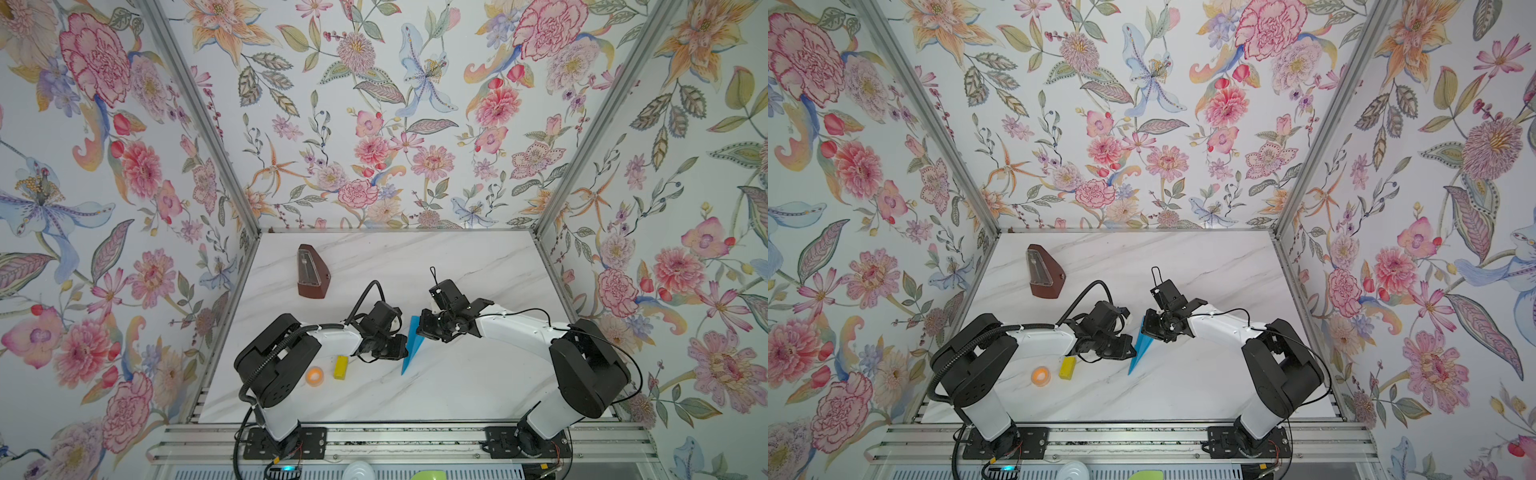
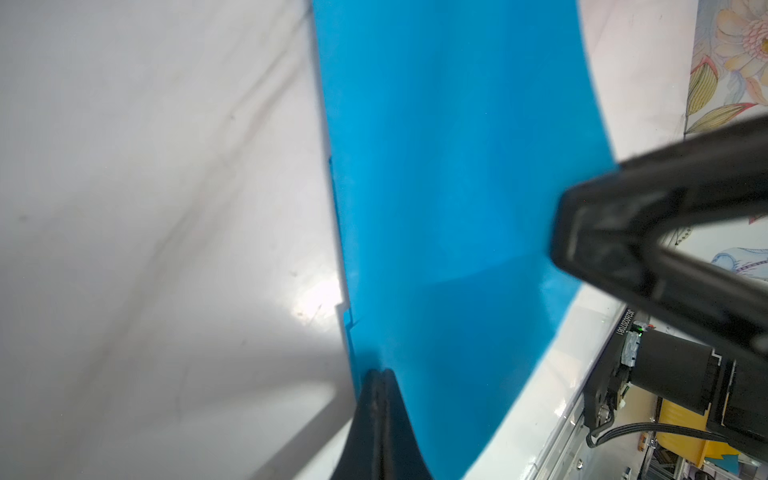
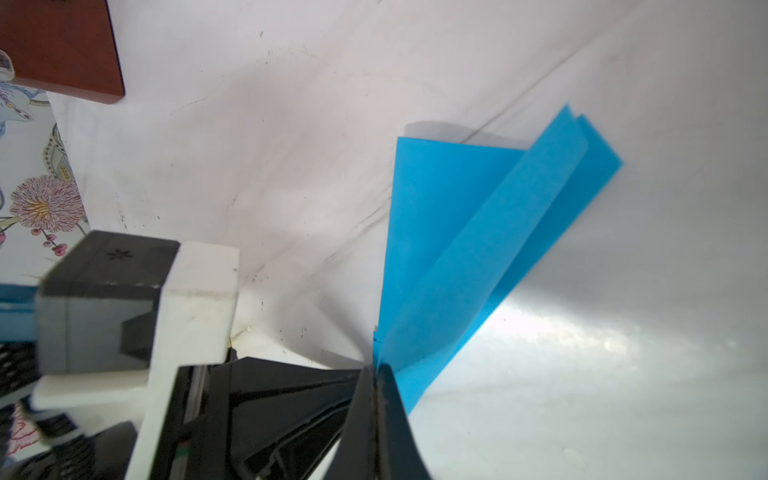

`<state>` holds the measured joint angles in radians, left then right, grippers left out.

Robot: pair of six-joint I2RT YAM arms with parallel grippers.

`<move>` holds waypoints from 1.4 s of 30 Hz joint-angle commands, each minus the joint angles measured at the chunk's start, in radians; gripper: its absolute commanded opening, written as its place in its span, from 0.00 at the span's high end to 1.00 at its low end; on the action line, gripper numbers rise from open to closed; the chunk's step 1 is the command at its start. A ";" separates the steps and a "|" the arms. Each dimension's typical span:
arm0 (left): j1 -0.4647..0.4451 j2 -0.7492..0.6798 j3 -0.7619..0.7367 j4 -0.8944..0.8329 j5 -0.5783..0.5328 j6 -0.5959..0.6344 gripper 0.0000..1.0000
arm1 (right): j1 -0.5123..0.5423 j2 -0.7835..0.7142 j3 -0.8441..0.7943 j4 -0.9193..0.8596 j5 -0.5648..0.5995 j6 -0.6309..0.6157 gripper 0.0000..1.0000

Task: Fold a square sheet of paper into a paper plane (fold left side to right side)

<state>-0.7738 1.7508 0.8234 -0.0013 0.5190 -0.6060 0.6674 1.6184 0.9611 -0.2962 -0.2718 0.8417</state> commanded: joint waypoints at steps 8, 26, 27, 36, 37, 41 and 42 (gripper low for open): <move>-0.005 0.029 -0.003 -0.063 -0.029 0.022 1.00 | 0.003 0.095 0.059 0.011 0.011 -0.021 1.00; 0.011 -0.050 0.036 -0.097 -0.065 0.032 0.98 | 0.012 0.157 0.048 0.102 -0.056 -0.021 1.00; 0.014 -0.053 0.041 -0.102 -0.069 0.035 0.97 | 0.013 0.159 0.048 0.103 -0.058 -0.021 1.00; 0.057 -0.020 0.075 -0.100 -0.078 0.051 0.97 | 0.020 0.171 0.049 0.108 -0.066 -0.023 1.00; 0.057 -0.012 0.081 -0.098 -0.077 0.053 0.97 | 0.020 0.172 0.050 0.109 -0.064 -0.023 1.00; 0.060 0.011 0.091 -0.087 -0.048 0.055 1.00 | 0.018 0.179 0.053 0.108 -0.056 -0.023 1.00; 0.058 0.014 0.089 -0.082 -0.042 0.054 1.00 | 0.017 0.182 0.054 0.108 -0.052 -0.023 1.00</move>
<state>-0.7197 1.7412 0.8967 -0.0750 0.4648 -0.5713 0.6796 1.7828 1.0008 -0.1886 -0.3325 0.8406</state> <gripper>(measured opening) 0.044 0.048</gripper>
